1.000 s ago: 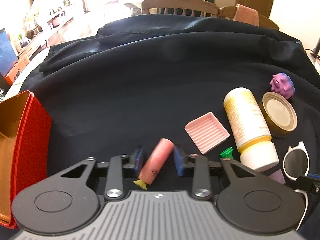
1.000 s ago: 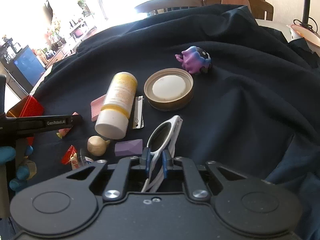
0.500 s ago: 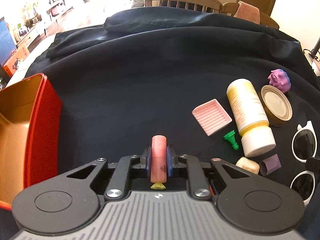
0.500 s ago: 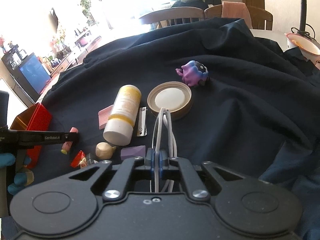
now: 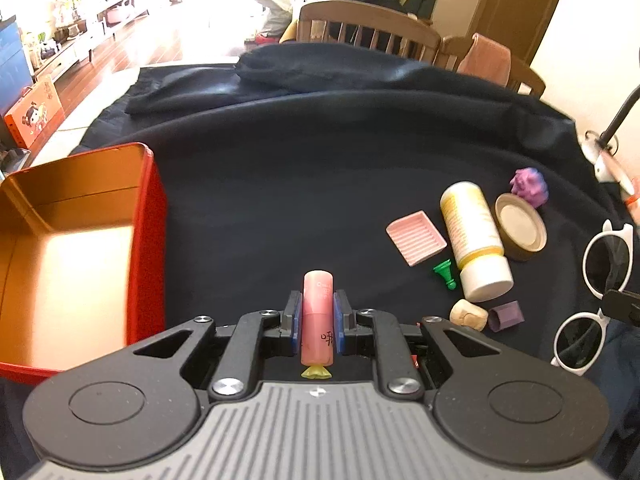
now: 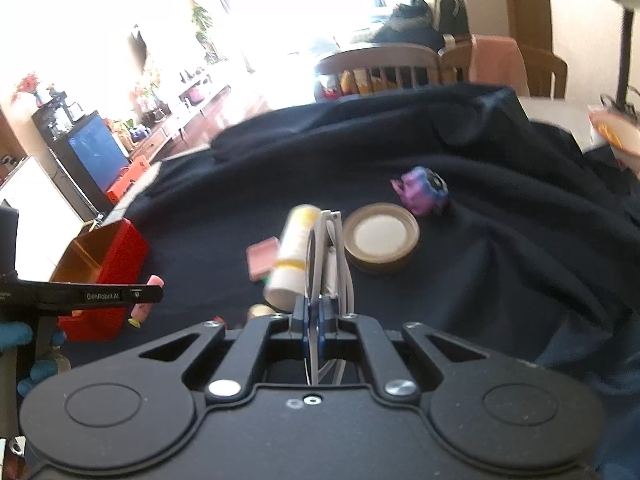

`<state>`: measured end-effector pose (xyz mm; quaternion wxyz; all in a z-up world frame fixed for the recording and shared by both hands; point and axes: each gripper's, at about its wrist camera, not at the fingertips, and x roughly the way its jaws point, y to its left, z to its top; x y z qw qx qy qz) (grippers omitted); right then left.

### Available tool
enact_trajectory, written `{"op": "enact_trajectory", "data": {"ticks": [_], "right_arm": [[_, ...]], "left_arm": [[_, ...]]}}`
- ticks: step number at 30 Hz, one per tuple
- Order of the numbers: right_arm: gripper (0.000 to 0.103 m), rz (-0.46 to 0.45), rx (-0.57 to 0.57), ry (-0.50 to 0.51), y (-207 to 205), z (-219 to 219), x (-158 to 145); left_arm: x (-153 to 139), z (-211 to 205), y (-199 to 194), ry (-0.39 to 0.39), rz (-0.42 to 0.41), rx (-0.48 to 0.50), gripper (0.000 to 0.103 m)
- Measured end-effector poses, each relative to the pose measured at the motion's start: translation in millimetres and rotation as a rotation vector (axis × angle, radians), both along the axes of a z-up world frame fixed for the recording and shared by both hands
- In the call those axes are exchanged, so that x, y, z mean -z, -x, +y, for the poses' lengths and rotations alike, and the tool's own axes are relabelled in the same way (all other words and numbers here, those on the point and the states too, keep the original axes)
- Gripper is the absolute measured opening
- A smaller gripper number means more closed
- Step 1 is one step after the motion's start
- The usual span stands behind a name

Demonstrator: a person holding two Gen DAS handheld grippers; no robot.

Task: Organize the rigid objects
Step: 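Carry the pink eraser and white sunglasses over the orange tin box with both tools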

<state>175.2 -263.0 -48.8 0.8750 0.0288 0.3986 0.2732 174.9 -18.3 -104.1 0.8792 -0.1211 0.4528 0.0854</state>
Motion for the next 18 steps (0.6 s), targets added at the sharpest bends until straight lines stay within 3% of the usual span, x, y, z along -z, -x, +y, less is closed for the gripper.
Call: {"op": "enact_trajectory", "data": {"ticks": [11, 18], "right_arm": [[0.004, -0.014, -0.084, -0.021, 11, 68, -29], [0.004, -0.050, -0.178, -0.027, 21, 133, -47]], "left_arm": [[-34, 50, 25, 0.046, -0.030, -0.007, 0.015], [-51, 93, 40, 0.032, -0.063, -0.010, 0.015]]}}
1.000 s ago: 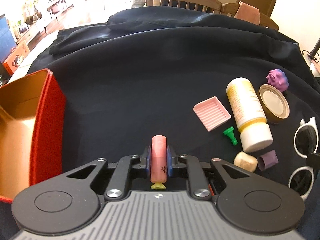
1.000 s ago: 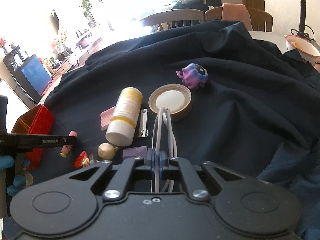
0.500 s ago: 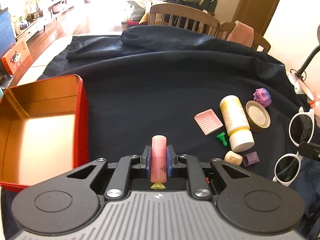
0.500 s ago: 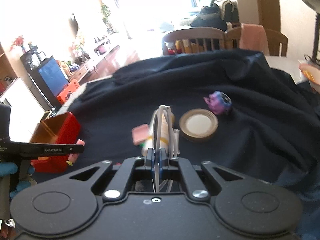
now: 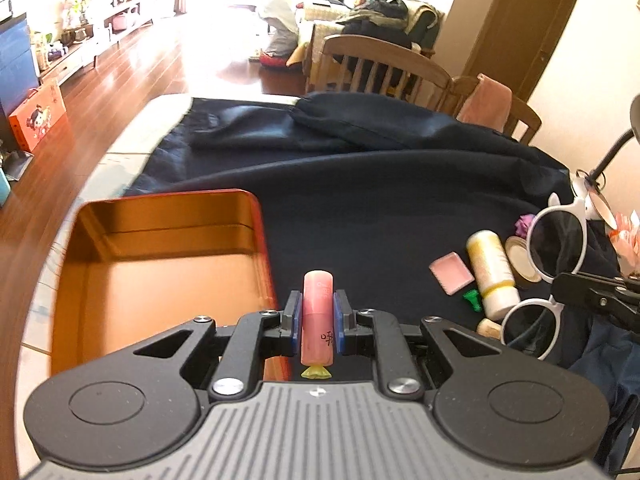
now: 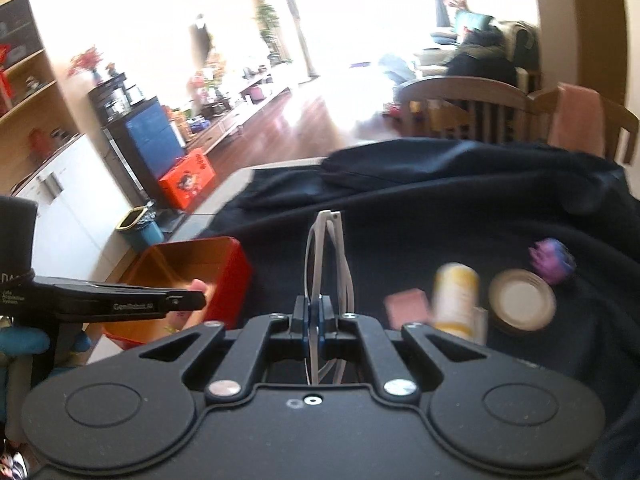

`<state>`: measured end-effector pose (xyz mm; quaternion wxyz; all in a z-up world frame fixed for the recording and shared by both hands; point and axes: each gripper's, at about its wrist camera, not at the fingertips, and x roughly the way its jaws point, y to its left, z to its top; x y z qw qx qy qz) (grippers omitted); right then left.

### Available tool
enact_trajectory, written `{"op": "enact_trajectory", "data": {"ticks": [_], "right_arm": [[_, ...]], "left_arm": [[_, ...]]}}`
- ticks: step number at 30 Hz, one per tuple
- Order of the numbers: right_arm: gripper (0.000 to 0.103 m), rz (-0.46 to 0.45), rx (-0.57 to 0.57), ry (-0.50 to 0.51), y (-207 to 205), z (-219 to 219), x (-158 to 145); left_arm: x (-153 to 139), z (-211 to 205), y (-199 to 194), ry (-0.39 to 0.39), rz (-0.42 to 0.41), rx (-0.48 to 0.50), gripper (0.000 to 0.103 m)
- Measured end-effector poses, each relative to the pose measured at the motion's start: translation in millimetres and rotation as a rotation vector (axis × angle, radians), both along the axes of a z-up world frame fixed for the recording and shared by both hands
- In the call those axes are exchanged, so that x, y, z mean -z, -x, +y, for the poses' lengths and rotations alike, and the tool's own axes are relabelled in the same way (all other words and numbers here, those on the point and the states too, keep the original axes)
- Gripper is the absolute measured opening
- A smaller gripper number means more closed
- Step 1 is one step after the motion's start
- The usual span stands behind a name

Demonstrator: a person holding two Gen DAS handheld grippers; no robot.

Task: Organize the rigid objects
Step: 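Carry the pink eraser and white sunglasses over the orange tin box with both tools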

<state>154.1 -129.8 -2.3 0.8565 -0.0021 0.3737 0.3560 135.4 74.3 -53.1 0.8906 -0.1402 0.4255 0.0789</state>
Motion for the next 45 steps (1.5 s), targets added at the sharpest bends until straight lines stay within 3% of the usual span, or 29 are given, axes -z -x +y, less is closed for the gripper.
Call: {"op": "enact_trajectory", "data": {"ticks": [11, 22, 32, 45], "right_arm": [[0.004, 0.024, -0.116, -0.024, 2, 102, -5], [0.004, 0.146, -0.170, 0.049, -4, 180, 31], [0.004, 0.242, -0.167, 0.113, -16, 214, 58], [0.004, 0.332, -0.141, 0.136, -25, 236, 81]], "left_arm": [[4, 79, 11, -0.024, 0.007, -0.065, 0.015], [34, 141, -6, -0.048, 0.057, -0.113, 0.016], [59, 162, -28, -0.043, 0.105, -0.096, 0.016], [71, 167, -41, -0.059, 0.128, -0.096, 0.015]]}}
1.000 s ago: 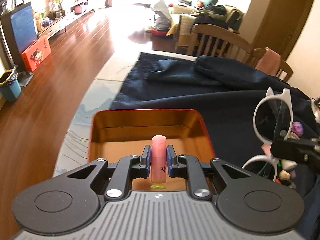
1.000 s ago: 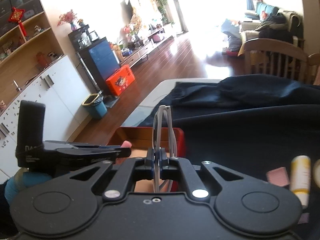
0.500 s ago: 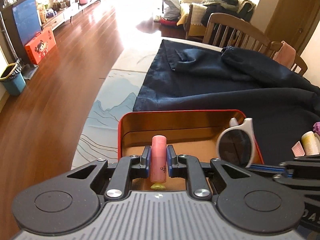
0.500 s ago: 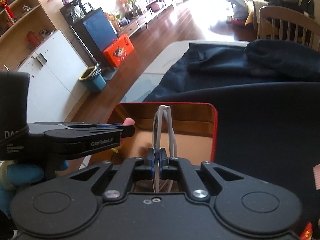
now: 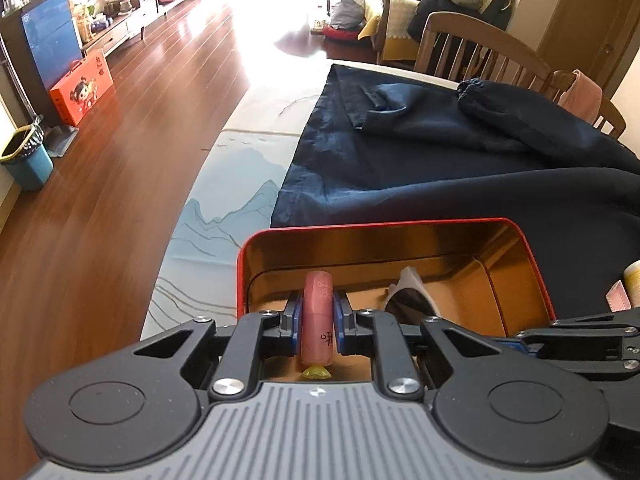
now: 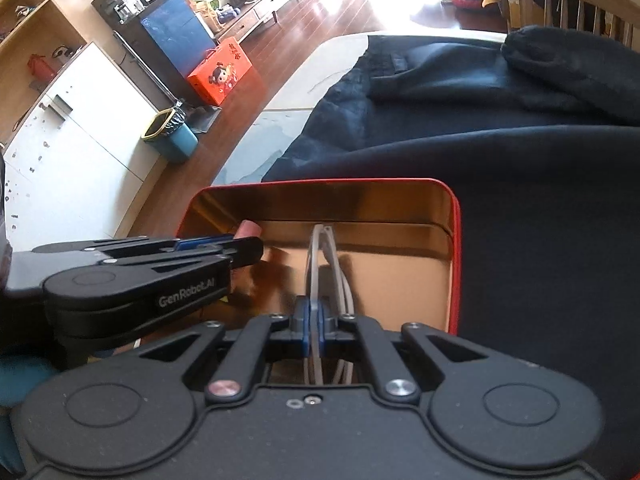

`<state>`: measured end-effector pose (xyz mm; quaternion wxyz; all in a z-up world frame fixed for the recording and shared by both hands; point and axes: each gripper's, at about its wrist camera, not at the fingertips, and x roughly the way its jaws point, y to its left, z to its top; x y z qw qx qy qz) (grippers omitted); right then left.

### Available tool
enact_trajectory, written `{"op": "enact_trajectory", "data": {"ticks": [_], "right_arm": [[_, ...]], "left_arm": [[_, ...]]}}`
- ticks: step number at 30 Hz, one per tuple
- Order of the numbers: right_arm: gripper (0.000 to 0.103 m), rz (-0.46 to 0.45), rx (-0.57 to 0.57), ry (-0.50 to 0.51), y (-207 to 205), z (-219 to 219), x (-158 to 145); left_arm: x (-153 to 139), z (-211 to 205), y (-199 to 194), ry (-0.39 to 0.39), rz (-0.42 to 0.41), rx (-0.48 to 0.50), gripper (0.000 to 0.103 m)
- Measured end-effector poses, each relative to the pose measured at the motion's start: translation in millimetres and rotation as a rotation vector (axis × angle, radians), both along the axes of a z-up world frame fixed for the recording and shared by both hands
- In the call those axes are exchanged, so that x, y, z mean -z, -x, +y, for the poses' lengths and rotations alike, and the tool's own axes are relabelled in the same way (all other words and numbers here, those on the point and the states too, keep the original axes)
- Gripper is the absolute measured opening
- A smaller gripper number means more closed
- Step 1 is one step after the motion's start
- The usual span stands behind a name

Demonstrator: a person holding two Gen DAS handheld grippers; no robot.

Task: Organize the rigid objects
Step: 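Carry the pink eraser and white sunglasses over the orange tin box with both tools, then open the left gripper dropping the eraser while the right gripper releases the sunglasses into the box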

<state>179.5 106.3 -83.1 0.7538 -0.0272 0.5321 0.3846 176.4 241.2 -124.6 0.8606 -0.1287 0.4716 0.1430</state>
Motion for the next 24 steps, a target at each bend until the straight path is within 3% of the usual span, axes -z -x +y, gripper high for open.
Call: {"op": "enact_trajectory", "data": {"ticks": [7, 20, 24], "right_arm": [[0.006, 0.004, -0.004, 0.016, 3, 6, 4], [0.029, -0.033, -0.012, -0.003, 14, -11, -11], [0.031, -0.046, -0.008, -0.031, 19, -20, -21]], "left_arm": [[-1, 0, -2, -0.006, 0.002, 0.002, 0.016], [-1, 2, 1, 0.017, 0.011, -0.017, 0.016], [-3, -3, 8, 0.015, 0.009, -0.006, 0.016]]}}
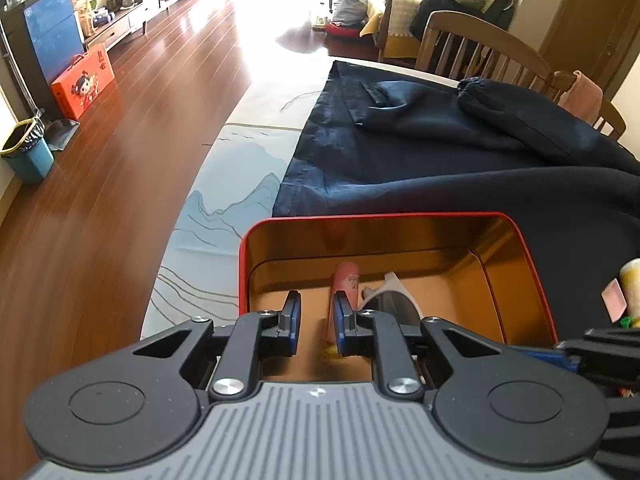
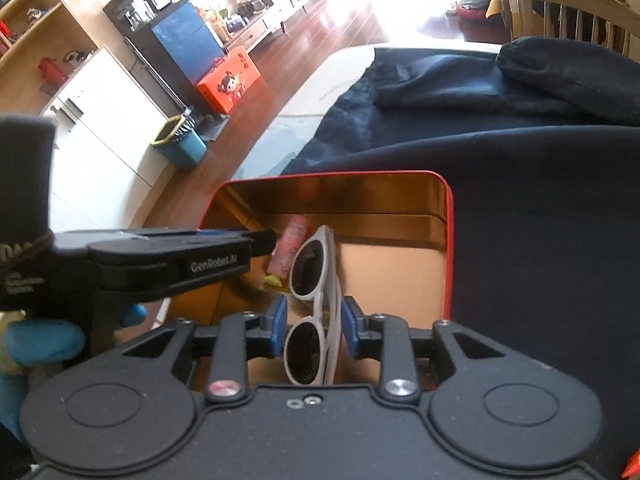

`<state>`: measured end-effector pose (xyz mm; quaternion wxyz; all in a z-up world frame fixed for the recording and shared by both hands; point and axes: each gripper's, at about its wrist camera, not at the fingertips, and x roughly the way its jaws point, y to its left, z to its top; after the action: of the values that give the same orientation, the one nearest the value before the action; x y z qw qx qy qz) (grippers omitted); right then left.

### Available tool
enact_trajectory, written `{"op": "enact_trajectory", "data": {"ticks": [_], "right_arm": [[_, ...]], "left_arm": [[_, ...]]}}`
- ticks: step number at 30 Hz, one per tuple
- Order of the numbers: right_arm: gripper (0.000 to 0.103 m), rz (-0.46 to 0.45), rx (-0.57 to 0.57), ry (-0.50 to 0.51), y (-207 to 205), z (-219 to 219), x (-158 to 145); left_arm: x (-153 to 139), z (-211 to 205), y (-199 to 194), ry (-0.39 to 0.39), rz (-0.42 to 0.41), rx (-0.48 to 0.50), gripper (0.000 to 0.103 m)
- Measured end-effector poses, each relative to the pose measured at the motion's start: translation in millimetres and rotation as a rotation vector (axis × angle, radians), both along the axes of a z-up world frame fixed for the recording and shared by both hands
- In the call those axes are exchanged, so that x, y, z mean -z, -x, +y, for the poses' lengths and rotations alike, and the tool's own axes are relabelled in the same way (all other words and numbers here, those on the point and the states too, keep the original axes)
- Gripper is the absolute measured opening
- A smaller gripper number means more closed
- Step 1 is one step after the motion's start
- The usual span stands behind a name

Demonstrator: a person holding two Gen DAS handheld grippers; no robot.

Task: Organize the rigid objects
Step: 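Open the left gripper dropping the eraser while the right gripper releases the sunglasses into the box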

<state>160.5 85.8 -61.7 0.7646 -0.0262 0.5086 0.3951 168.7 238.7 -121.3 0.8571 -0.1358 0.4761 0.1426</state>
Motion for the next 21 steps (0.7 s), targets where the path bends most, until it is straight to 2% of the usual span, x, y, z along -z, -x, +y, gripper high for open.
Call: {"op": "enact_trajectory", "data": {"ticks": [3, 7, 13, 21], "right_arm": [[0.035, -0.017, -0.003, -0.016, 4, -6, -9], [0.039, -0.025, 0.009, -0.042, 5, -15, -19], [0.043, -0.081, 0.007, -0.054, 11, -29, -33], [0.056, -0.134, 0.015, -0.075, 17, -59, -47]], "left_arm": [[-5, -5, 6, 0.000, -0.012, 0.014, 0.017], [-16, -14, 12, -0.003, -0.039, 0.024, 0.029], [-33, -32, 19, -0.011, -0.076, 0.045, 0.029], [-52, -59, 29, -0.021, -0.120, 0.067, 0.030]]}}
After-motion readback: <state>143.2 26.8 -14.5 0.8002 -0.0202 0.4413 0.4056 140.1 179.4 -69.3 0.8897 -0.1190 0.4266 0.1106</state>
